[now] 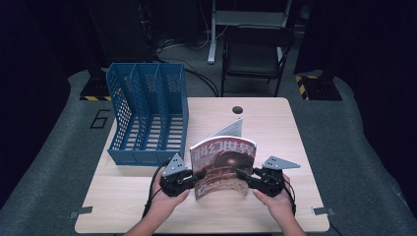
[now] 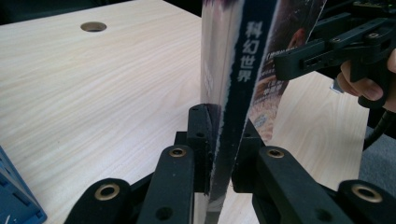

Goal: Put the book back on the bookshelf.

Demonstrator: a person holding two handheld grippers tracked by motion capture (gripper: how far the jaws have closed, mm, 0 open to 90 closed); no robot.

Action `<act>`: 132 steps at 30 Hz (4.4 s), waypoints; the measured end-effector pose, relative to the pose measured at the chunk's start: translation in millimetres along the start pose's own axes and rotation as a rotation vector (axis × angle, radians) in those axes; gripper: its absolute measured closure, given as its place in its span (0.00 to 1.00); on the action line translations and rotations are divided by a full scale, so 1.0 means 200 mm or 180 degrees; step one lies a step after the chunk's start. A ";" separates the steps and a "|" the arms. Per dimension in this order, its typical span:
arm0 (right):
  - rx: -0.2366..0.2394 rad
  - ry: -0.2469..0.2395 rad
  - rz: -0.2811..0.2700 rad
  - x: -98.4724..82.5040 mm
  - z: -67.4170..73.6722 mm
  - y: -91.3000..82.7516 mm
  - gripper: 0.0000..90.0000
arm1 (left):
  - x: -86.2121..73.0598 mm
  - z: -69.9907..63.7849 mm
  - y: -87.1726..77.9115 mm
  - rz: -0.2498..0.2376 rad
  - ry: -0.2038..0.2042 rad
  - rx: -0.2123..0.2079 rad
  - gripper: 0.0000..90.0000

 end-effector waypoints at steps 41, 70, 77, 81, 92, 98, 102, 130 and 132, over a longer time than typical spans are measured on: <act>0.0074 -0.0140 0.0517 -0.20 -0.04 0.11 0.61 | 0.13 -0.05 -0.13 -0.0007 -0.0051 -0.0347 0.70; 0.0095 0.0063 0.0756 -0.28 -0.07 0.15 0.79 | 0.19 -0.09 -0.19 0.0008 0.0080 -0.0257 0.86; 0.0056 0.0026 0.0750 -0.27 -0.06 0.16 0.87 | 0.18 -0.11 -0.19 0.0076 0.0189 -0.0203 0.90; -0.0063 -0.0065 0.0723 -0.26 -0.06 0.17 0.92 | 0.18 -0.13 -0.20 0.0113 0.0302 -0.0140 0.92; -0.0266 -0.0149 0.0653 -0.21 -0.02 0.25 0.95 | 0.17 -0.12 -0.23 0.0177 0.0361 -0.0004 0.92; -0.0270 -0.0248 0.0636 -0.19 -0.01 0.27 0.95 | 0.16 -0.11 -0.25 0.0152 0.0286 0.0010 0.92; -0.0242 -0.0230 0.0644 -0.18 0.00 0.28 0.95 | 0.15 -0.11 -0.26 0.0173 0.0297 0.0012 0.92; -0.0182 -0.0255 0.0671 -0.19 0.00 0.29 0.92 | 0.27 -0.08 -0.28 0.0385 0.0232 -0.0046 0.79; -0.0169 -0.0269 0.0649 -0.19 0.00 0.29 0.91 | 0.27 -0.08 -0.28 0.0421 0.0218 -0.0045 0.79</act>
Point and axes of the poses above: each handheld gripper's, and its own axes: y roughly forward along the jaws, x roughly out of its top, z roughly to its left, the point moved 10 cm from there along y, roughly forward along the jaws, and after that the axes turned 11 degrees about z, right-handed, at the moved point
